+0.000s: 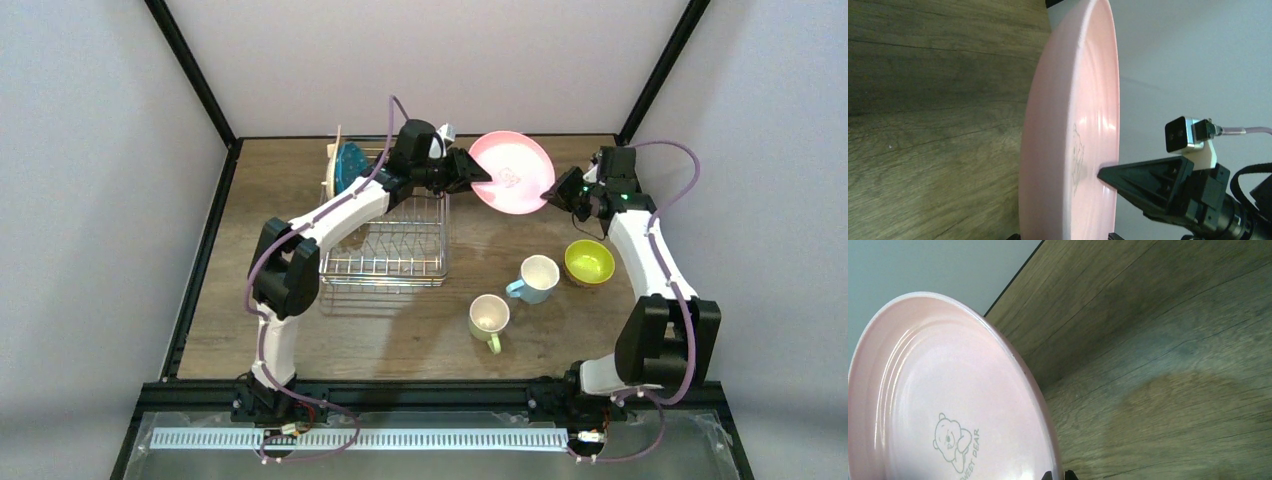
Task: Load the mixed dishes into the dish rack
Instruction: Pass from the right arm to the left, then insert the plate into the dish rack.
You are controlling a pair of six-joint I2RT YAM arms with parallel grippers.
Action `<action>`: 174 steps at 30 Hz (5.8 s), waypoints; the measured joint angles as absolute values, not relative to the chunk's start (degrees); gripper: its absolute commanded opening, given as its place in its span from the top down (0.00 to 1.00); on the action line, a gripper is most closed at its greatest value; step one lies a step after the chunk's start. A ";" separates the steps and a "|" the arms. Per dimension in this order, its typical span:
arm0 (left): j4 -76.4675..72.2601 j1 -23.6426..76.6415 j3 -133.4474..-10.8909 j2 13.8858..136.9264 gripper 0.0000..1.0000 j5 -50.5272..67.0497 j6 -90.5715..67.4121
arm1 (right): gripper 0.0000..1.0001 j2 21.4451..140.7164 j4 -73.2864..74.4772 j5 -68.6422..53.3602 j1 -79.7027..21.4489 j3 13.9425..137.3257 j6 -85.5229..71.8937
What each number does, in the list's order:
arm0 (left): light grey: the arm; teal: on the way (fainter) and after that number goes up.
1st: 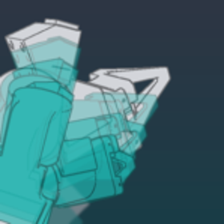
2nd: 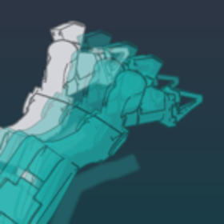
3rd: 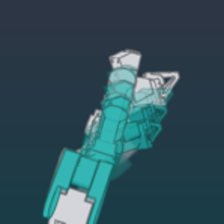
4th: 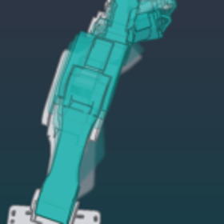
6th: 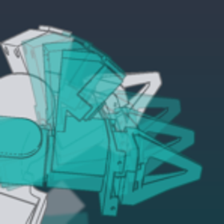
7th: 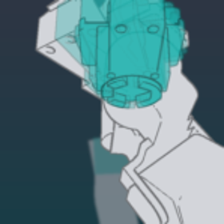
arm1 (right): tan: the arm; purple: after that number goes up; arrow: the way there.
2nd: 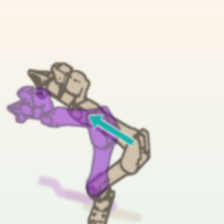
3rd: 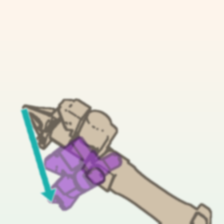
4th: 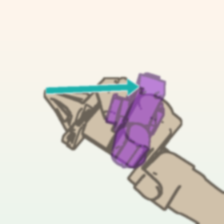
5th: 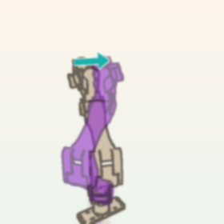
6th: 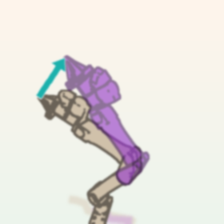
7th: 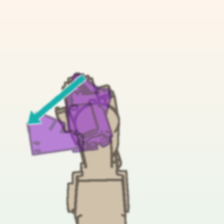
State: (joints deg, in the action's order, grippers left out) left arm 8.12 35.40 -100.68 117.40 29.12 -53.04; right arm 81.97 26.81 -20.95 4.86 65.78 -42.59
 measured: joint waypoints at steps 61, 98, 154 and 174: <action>21.80 37.63 -99.96 104.07 0.97 10.57 -47.29 | 0.30 64.20 23.51 -27.79 0.62 55.27 -45.41; 39.03 36.05 -102.63 94.91 0.97 -33.32 -39.27 | 0.28 65.06 27.05 -22.41 1.04 55.29 -40.91; 17.82 32.58 -85.06 103.22 0.97 -47.77 -4.21 | 0.28 72.25 14.79 -21.50 1.04 48.77 -40.03; 11.94 30.65 -83.22 106.67 0.97 -43.35 -5.74 | 0.28 74.26 13.39 -21.19 1.04 48.77 -40.05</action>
State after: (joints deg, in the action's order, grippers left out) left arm 11.94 30.65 -83.22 106.67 -43.35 -5.74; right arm 74.26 13.39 -21.19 1.04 48.77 -40.05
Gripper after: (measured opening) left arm 0.279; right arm 0.716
